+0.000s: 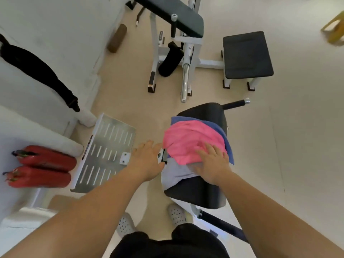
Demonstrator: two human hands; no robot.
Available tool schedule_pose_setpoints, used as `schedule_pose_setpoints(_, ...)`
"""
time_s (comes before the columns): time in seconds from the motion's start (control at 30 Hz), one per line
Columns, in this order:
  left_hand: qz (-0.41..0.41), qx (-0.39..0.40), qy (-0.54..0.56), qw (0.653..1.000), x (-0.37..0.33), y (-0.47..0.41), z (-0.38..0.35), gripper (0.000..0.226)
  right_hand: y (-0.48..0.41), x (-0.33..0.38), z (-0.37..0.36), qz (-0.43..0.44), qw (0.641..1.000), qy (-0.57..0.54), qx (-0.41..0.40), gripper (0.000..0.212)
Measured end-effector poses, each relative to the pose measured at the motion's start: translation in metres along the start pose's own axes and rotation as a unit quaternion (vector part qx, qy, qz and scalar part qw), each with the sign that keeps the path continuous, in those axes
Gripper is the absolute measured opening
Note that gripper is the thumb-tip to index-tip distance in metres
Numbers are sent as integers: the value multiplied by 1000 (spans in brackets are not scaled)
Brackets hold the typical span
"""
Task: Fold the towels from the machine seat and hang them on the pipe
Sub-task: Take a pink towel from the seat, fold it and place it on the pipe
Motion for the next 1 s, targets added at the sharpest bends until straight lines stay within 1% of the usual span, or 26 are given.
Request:
schedule_pose_setpoints(0.1,-22,34,8,999,-36,-22,-30,69,-4,-39,-21,-8,1000,-7,-1,65)
schedule_pose_setpoints(0.2,-39,76,30,996,-62,-39,-56,72,-10,-61,-40,6,1000,-24,0,68)
schedule_pose_setpoints(0.3,-39,98,128,986,-77,-57,-81,72,-19,-70,-48,23,996,-80,-22,61)
schedule_pose_setpoints(0.4,-7,99,215,972,-79,-74,-105,66,-27,-75,-47,18,984,-166,-60,47)
schedule_pose_setpoints(0.5,47,43,270,961,-80,-86,-116,64,-29,-80,-54,38,975,-200,-88,42)
schedule_pose_setpoints(0.57,72,-3,290,954,-81,-91,-120,64,-29,-84,-62,47,975,-196,-95,44)
schedule_pose_setpoints(0.6,81,-12,294,952,-81,-94,-122,60,-29,-86,-66,46,975,-196,-98,46)
schedule_pose_setpoints(0.67,92,-16,309,947,-81,-98,-124,47,-29,-86,-71,36,973,-203,-105,49)
schedule_pose_setpoints(0.7,97,-23,320,942,-80,-100,-125,38,-29,-85,-72,30,972,-208,-108,50)
schedule_pose_setpoints(0.77,121,-39,345,930,-77,-99,-125,11,-28,-83,-74,19,973,-207,-105,53)
schedule_pose_setpoints(0.83,134,-67,376,914,-75,-94,-122,25,-26,-82,-74,14,975,-198,-100,54)
schedule_pose_setpoints(0.87,137,-84,393,905,-75,-91,-119,26,-26,-81,-73,15,976,-191,-100,54)
schedule_pose_setpoints(0.93,125,-114,411,896,-76,-81,-109,18,-24,-78,-68,20,980,-166,-106,53)
schedule_pose_setpoints(1.0,97,-138,410,896,-77,-70,-94,10,-20,-71,-54,23,980,-151,-126,49)
Point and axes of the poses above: each hand's wrist, its own y-axis away from the middle knuckle, its own z-axis out of the back of the hand, x = y × z, the point moved 5 cm from there along -y, towards the middle knuckle, and after that the axes turned 6 degrees about -z, right-handed, at the moved point
